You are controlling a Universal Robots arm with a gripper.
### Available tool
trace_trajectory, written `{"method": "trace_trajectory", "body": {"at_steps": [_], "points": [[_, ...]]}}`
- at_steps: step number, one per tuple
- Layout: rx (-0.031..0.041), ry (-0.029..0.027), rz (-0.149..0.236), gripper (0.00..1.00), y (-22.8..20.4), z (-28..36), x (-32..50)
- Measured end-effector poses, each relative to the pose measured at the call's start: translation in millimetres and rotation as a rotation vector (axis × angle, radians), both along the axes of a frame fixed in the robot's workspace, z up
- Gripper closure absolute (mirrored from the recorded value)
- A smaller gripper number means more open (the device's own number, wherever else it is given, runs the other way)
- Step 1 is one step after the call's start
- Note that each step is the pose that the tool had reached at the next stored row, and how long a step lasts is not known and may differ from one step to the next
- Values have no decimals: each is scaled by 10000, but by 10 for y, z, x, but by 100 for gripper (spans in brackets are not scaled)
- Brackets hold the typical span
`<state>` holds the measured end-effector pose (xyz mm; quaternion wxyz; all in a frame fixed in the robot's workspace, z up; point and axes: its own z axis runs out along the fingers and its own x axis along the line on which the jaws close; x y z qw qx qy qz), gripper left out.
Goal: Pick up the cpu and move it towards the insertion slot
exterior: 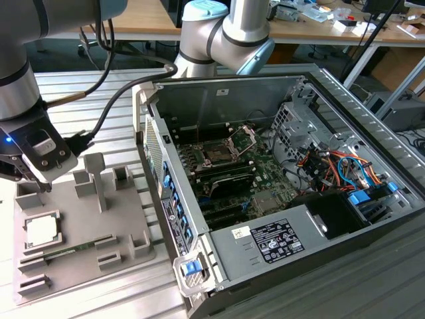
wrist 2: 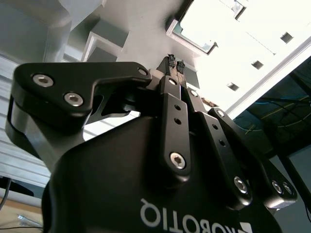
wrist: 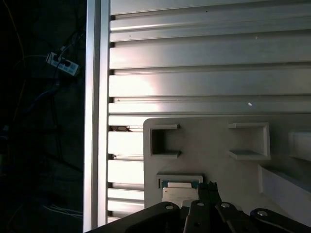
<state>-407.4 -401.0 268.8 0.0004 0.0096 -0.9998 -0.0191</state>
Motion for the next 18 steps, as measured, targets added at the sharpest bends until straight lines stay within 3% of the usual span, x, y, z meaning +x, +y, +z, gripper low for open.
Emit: {"method": "trace_trajectory", "body": {"at_steps": [18], "points": [[0,0,0,89,0,-48,0]]}}
